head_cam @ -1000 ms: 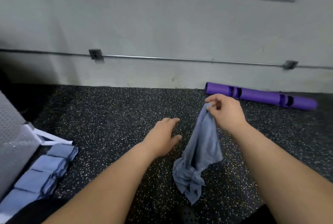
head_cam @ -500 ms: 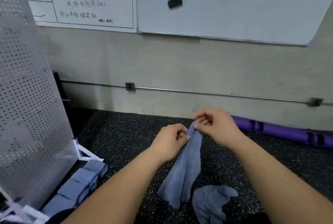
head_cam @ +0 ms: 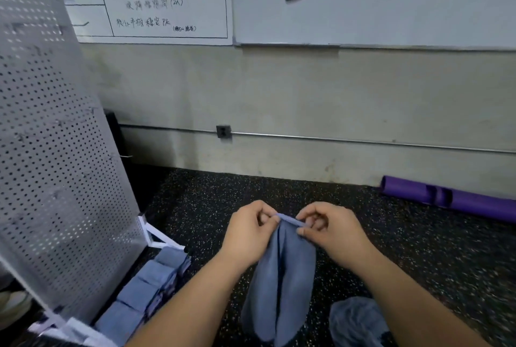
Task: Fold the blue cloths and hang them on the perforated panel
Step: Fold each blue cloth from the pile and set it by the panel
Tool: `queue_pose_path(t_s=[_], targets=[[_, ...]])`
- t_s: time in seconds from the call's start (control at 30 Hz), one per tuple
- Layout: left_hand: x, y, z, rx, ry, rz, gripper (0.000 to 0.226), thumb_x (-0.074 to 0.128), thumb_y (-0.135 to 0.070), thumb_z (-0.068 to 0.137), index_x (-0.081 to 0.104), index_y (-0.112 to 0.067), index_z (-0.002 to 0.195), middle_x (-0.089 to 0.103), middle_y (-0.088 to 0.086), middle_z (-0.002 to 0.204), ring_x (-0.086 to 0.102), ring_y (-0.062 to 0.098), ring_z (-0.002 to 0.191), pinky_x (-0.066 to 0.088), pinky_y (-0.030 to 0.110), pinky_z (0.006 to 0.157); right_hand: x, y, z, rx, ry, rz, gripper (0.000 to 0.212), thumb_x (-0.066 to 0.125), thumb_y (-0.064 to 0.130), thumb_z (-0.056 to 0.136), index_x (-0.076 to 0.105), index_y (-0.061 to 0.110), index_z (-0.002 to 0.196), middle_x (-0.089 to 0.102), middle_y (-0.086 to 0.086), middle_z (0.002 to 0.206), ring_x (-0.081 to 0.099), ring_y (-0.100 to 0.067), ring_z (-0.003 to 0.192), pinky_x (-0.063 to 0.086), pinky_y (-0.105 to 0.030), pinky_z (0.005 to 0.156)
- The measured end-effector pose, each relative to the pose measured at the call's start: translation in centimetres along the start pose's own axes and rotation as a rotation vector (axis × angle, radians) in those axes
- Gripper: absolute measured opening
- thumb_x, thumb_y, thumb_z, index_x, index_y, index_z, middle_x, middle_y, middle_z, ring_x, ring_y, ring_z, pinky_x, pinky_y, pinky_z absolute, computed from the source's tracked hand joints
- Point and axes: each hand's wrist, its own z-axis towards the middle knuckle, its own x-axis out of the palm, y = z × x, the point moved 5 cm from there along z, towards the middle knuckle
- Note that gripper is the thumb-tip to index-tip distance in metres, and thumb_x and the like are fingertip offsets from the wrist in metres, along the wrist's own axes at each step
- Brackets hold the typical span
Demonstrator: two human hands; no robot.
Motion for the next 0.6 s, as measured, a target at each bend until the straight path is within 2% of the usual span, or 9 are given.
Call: queue_pose_path(t_s=[0.1,0.27,0.33,0.43,0.47,0.53,0.6], targets=[[0.7,2.1,0.8,-0.046,0.016,-0.004,0.014,0.077,-0.025,0.095,0.073,-0.033,0.084,0.063,-0.015,0.069,0.057,0.002,0.064,0.051,0.026,0.067,1.4,-1.9,0.8,0.023,0.040,-0.062,0.029,0.089,0.015,0.083,0.076,0.040,0.090,0.069,0.011,0.078,0.058,-0.001,0.066,0.051,-0.014,0.065],[1.3,2.2,3.1,-0.027,0.016,0.021,0.016,0.076,-0.025,0.095,0.072,-0.032,0.082,0.064,-0.012,0.070,0.062,0.007,0.069,0.049,0.019,0.065,1.8,-3.6,3.1,0.025,0.064,-0.225,0.014,0.081,0.025,0.092,0.074,0.036,0.086,0.069,0.012,0.076,0.062,-0.003,0.073,0.049,-0.015,0.064],[1.1,2.7,4.3,-0.057,0.000,-0.004,0.017,0.077,-0.023,0.095,0.071,-0.030,0.081,0.063,-0.012,0.068,0.060,0.006,0.064,0.048,0.021,0.065,1.7,-4.2,4.1,0.023,0.059,-0.255,0.011,0.080,0.030,0.093,0.073,0.035,0.086,0.070,0.013,0.075,0.065,-0.003,0.072,0.052,-0.017,0.066],[0.3,4.3,5.8,-0.129,-0.054,-0.071,0.016,0.076,-0.023,0.095,0.071,-0.029,0.081,0.062,-0.012,0.065,0.057,0.008,0.059,0.052,0.031,0.065,1.6,-5.4,5.5,0.047,0.072,-0.313,0.013,0.079,0.030,0.094,0.069,0.036,0.087,0.071,0.014,0.076,0.065,-0.001,0.071,0.058,-0.029,0.071],[0.0,4.7,6.2,-0.151,-0.071,-0.085,0.016,0.076,-0.024,0.095,0.071,-0.030,0.082,0.062,-0.009,0.066,0.058,0.010,0.060,0.057,0.038,0.066,1.6,-5.8,5.8,0.057,0.077,-0.321,0.014,0.079,0.029,0.093,0.069,0.036,0.087,0.071,0.014,0.076,0.065,0.000,0.071,0.058,-0.029,0.071],[-0.4,5.2,6.7,-0.186,-0.087,-0.117,0.014,0.075,-0.026,0.096,0.071,-0.033,0.085,0.066,-0.004,0.070,0.062,0.015,0.064,0.063,0.051,0.072,1.7,-6.3,6.4,0.069,0.084,-0.333,0.015,0.080,0.029,0.093,0.069,0.036,0.087,0.071,0.014,0.077,0.065,0.000,0.071,0.054,-0.023,0.066],[-0.4,5.3,7.0,-0.206,-0.095,-0.142,0.013,0.074,-0.029,0.096,0.071,-0.035,0.086,0.071,-0.002,0.073,0.069,0.022,0.067,0.063,0.058,0.073,1.5,-6.7,6.7,0.076,0.077,-0.357,0.014,0.080,0.033,0.093,0.069,0.036,0.087,0.070,0.015,0.077,0.063,0.001,0.069,0.046,-0.017,0.060]])
